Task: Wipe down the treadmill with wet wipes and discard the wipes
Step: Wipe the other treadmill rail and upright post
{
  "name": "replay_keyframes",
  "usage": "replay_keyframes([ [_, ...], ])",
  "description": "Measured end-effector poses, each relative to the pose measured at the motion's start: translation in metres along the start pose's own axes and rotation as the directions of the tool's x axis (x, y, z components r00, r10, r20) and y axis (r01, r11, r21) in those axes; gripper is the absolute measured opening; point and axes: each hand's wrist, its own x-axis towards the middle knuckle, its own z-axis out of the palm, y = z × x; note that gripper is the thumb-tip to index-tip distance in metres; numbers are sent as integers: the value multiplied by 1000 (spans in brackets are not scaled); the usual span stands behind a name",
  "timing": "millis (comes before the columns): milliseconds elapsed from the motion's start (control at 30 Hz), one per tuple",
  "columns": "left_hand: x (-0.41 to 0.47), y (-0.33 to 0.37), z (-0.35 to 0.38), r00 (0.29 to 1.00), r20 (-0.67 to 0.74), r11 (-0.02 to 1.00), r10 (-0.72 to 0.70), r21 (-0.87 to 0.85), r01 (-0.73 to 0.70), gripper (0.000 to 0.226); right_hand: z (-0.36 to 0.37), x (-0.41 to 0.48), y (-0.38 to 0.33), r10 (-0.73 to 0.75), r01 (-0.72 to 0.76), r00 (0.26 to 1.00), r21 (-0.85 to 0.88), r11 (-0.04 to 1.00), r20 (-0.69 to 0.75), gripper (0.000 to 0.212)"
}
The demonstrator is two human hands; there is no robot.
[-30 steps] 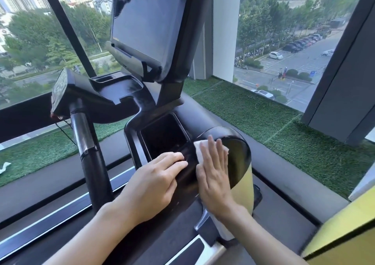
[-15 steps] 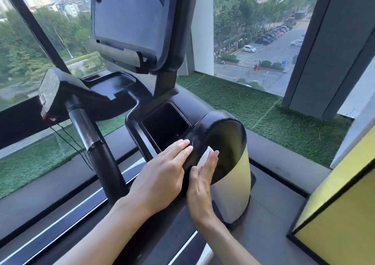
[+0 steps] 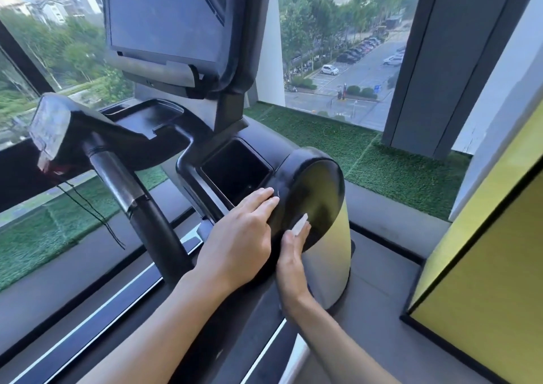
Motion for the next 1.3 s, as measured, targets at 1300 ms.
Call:
replay_keyframes([
  [1300, -45, -3, -10, 999, -30, 989, -28, 144, 32, 46, -72, 108, -69, -573, 755, 631, -584, 298, 523, 43],
])
